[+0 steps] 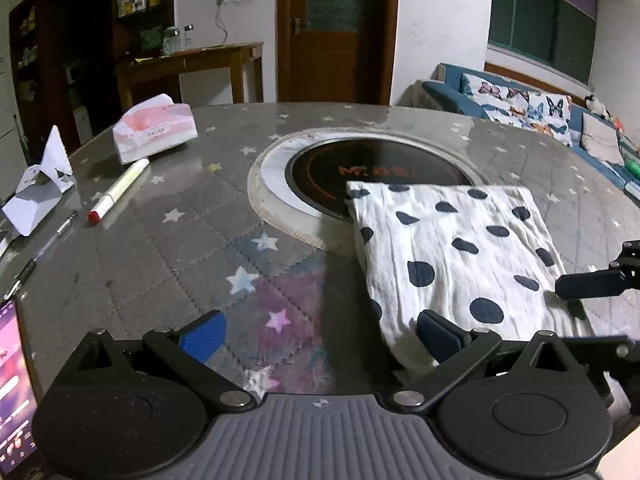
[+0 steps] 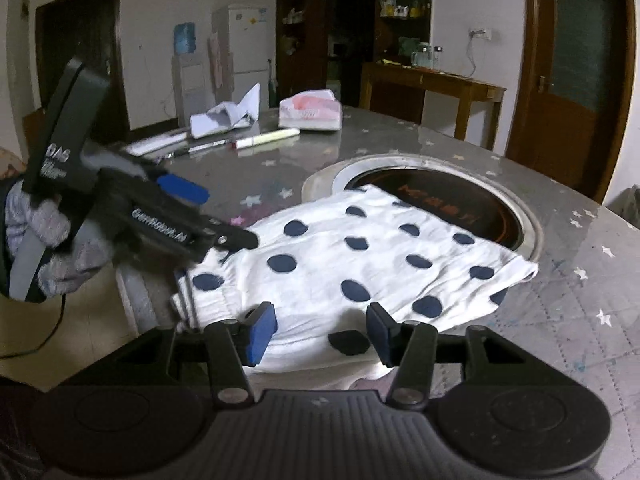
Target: Fold clothes
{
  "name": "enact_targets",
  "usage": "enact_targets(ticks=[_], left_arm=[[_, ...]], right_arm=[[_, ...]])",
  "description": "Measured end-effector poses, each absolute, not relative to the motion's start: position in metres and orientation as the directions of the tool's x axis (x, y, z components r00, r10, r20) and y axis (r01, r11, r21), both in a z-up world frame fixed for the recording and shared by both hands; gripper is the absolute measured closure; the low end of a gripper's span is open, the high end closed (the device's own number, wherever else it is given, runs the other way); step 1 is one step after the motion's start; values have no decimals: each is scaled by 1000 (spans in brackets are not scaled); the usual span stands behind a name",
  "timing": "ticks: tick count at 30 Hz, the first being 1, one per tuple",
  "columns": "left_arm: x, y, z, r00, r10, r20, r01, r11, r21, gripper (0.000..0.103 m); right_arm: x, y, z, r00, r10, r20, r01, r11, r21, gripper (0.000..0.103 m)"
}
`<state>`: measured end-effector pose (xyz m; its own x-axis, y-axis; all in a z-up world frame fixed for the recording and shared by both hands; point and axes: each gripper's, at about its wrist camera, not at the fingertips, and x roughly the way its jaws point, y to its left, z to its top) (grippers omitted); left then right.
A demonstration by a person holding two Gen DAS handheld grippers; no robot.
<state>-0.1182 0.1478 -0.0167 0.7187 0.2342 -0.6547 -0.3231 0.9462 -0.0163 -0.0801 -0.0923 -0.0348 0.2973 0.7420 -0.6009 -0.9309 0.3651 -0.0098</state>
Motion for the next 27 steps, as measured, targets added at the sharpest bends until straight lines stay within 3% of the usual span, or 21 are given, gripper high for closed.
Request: enact_targets(ticks=[9,16,21,27], left_arm=[[-133,142,-12,719,221,-659,-314,949,-25,0],[-157,123,1,749,137,-648,-194,981,-17,0],[-172,108,0,759,59,-649,-74,997,5,0],[-166,97,-18,728,68,-683,-47,998,49,0]], right_arm=[[-58,-99,-32,279,752,-598,-922,384,53,50],[10,-95,-21,406,703,-584,-857,514,23,50],[64,-84,-29,431,665,-610,-814,578,55,50],[110,-74,-52,365,646,-671,-780,605,159,50]])
